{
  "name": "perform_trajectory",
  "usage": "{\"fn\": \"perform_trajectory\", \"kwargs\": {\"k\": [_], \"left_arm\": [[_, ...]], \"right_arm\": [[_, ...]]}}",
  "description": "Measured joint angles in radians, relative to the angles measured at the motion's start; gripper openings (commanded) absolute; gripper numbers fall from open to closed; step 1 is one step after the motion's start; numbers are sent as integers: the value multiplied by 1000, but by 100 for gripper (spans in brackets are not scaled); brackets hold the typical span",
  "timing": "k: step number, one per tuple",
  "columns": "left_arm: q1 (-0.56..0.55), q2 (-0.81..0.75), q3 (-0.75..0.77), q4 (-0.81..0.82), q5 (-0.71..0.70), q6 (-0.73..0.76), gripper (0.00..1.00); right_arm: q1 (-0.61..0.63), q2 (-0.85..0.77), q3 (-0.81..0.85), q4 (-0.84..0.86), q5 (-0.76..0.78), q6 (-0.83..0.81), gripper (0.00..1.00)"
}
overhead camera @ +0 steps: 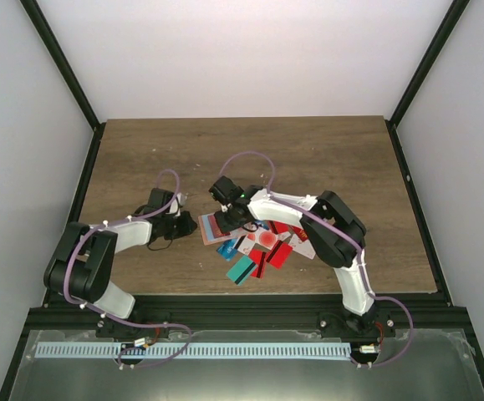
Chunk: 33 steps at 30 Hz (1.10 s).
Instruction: Put the credit cards into the card holder
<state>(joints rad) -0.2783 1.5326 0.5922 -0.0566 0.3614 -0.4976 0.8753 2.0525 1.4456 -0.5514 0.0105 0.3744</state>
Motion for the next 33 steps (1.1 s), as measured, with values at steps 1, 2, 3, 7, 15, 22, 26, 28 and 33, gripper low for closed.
{"fn": "perform_trajectory", "kwargs": {"k": [1,2,3,7,15,22,26,28,33], "left_arm": [[-3,2,0,6,0,0,10],[-5,3,0,10,0,0,10],[-6,4,0,11,0,0,10],[-11,6,0,16,0,-1,10],[-13,7,0,19,0,-1,10],[-14,7,0,19,-2,-1,10],[-15,7,0,18,-2,-1,10],[-15,5,0,16,-4,-1,10],[-18,-13,-10,0,-5,-1,10]], "right_arm": [[0,2,0,3,-10,0,1],[0,4,0,6,-19,0,1],[0,6,0,8,-27,0,1],[0,12,0,21,-62,1,1],[0,21,2,45,-177,11,2],[-10,22,1,65,-269,39,7],[-22,18,-5,81,-301,51,12],[-30,8,-13,81,-303,53,16],[-66,-68,-63,79,-281,50,26]]}}
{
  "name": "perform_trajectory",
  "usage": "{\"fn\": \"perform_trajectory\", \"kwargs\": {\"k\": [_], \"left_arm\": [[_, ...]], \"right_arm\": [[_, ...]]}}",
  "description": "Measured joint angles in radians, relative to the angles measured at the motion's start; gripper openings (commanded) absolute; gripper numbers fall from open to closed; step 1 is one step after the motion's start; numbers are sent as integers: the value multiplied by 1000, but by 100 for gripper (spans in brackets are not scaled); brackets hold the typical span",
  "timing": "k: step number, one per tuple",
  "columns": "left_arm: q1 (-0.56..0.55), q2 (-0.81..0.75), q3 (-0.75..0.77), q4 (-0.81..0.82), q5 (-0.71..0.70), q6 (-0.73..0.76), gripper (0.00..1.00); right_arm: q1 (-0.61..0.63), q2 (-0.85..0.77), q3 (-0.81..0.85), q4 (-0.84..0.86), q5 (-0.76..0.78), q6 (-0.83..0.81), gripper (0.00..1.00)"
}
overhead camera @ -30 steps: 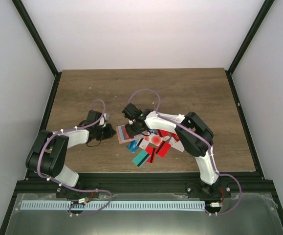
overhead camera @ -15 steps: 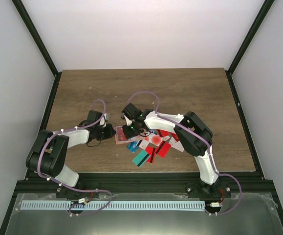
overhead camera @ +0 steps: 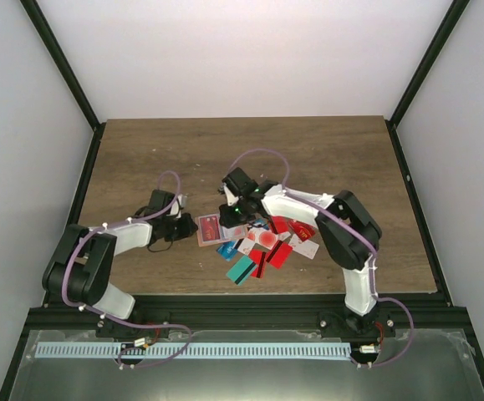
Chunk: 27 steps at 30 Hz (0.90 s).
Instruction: Put the credit cards into the card holder
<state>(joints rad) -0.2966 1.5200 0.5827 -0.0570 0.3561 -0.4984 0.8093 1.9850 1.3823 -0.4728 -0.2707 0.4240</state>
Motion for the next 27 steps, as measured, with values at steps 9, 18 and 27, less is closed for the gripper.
{"fn": "perform_trajectory", "kwargs": {"k": [9,18,27], "left_arm": [[-1,-38,-13,-49,-1,0,16],[-4,-143,-45,-118,-14,-14,27],[-12,-127,-76,-84,24,-27,28]], "right_arm": [[-67,-131,-93,-13,111,-36,49],[-55,-151,-135,-22,185,-75,62],[-31,-120,-136,-24,262,-97,50]]}}
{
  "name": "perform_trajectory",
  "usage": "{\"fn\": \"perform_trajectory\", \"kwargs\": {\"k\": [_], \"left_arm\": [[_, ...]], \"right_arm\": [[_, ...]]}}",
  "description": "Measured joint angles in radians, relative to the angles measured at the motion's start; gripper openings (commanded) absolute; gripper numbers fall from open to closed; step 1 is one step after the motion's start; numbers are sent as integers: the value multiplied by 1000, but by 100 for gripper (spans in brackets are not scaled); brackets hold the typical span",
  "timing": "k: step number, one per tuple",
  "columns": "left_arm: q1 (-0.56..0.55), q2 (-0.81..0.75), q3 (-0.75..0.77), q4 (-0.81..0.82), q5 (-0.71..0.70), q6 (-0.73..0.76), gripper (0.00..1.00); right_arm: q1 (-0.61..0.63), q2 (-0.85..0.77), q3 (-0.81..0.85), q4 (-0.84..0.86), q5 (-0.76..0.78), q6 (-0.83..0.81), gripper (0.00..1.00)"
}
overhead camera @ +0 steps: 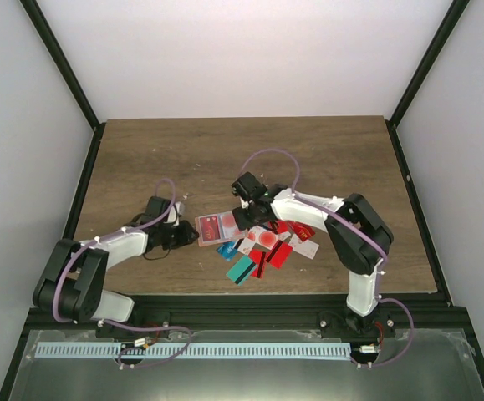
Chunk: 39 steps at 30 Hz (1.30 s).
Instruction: Put the credit cards into the card holder
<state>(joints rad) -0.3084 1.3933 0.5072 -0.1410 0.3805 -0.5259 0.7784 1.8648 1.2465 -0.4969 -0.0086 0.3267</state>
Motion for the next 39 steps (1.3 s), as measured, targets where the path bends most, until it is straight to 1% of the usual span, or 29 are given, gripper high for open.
{"fn": "perform_trajectory", "kwargs": {"k": [2,7,12,19,29,39], "left_arm": [[-3,15,2,22,17,-4,27],[-10,46,7,64,52,-17,26],[-10,64,9,95,79,-31,24],[-10,46,9,87,92,-58,24],[-16,11,35,63,116,-75,24],[-55,14,105,62,127,-79,24]], "right_arm": [[3,18,0,1,6,-4,42],[3,49,0,10,13,-10,25],[3,56,0,26,8,-16,17],[3,60,0,44,-16,-19,10],[-1,65,0,62,-47,-19,6],[-3,66,0,66,-55,-19,6]]}}
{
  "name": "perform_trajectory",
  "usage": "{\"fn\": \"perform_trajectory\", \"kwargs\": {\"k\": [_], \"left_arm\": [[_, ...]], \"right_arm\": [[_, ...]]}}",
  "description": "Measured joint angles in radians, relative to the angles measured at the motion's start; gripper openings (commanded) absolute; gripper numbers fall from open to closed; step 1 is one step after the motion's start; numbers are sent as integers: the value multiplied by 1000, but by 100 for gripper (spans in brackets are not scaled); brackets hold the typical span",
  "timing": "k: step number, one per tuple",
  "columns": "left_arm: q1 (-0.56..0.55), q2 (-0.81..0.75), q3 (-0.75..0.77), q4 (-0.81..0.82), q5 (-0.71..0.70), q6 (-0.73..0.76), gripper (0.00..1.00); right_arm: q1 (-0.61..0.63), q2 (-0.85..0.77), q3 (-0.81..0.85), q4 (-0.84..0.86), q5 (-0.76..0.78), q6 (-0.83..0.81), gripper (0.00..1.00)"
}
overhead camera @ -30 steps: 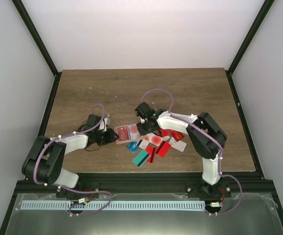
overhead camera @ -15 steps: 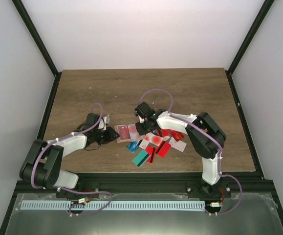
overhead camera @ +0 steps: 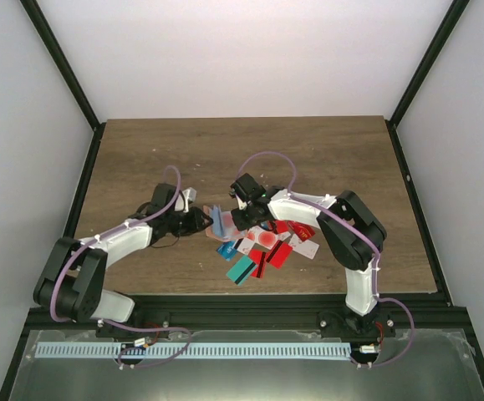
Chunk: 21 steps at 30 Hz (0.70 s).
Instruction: Put the credit cards into the card holder
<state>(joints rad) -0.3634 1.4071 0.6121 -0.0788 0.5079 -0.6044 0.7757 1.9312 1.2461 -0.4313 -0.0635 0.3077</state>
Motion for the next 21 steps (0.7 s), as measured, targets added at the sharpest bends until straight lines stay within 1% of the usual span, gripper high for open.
{"fn": "perform_trajectory", "kwargs": {"k": [14,17,21], "left_arm": [[-99,130,139,24,8,-2,24],[-120,161,163,25,2,-2,24],[-141,211,189,34,0,-2,24]], "right_arm": [[0,1,0,4,-4,4,6],[0,1,0,4,-3,7,8],[0,-1,0,1,0,14,14]]}}
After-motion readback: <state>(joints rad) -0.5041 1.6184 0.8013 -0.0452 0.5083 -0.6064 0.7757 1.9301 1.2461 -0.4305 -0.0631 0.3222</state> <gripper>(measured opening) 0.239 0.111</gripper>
